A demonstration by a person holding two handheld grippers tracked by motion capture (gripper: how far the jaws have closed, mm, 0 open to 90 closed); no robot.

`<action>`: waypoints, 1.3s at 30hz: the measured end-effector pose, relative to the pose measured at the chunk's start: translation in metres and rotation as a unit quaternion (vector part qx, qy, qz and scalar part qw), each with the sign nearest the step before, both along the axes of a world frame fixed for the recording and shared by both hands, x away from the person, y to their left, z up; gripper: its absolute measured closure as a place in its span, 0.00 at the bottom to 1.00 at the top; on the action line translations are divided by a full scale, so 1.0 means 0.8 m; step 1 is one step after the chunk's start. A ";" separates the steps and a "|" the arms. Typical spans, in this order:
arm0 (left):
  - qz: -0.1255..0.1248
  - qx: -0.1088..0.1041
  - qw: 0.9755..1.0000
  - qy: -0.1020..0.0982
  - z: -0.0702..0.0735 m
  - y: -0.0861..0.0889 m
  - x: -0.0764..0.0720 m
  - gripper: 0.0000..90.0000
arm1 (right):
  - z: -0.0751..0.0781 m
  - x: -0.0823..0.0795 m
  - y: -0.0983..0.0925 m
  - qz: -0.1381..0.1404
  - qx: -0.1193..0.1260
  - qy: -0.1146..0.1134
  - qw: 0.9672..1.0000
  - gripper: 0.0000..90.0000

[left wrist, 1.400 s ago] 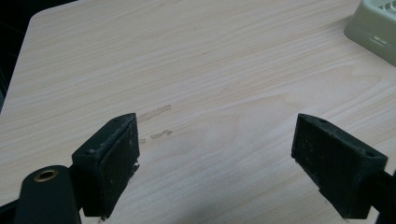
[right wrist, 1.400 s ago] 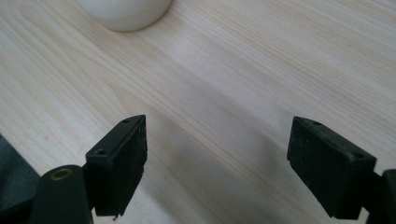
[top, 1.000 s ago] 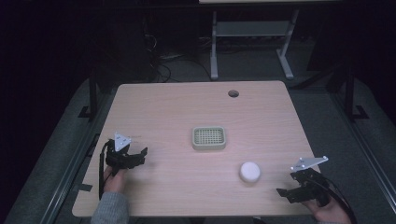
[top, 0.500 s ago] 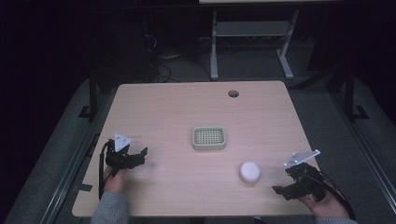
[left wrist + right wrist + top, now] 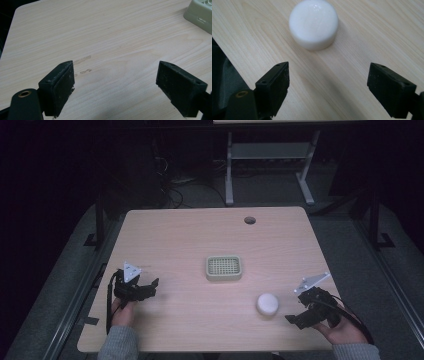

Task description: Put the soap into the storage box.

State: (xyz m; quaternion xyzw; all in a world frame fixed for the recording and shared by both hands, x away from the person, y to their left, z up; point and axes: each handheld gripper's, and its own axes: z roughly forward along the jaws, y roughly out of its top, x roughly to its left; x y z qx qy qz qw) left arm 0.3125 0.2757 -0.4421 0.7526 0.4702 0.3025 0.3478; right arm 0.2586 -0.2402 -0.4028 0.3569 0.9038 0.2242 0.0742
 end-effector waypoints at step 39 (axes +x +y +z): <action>0.002 -0.004 1.000 0.001 -0.001 0.001 0.001 0.16 | 0.006 0.040 0.061 0.063 -0.031 0.021 0.997 0.19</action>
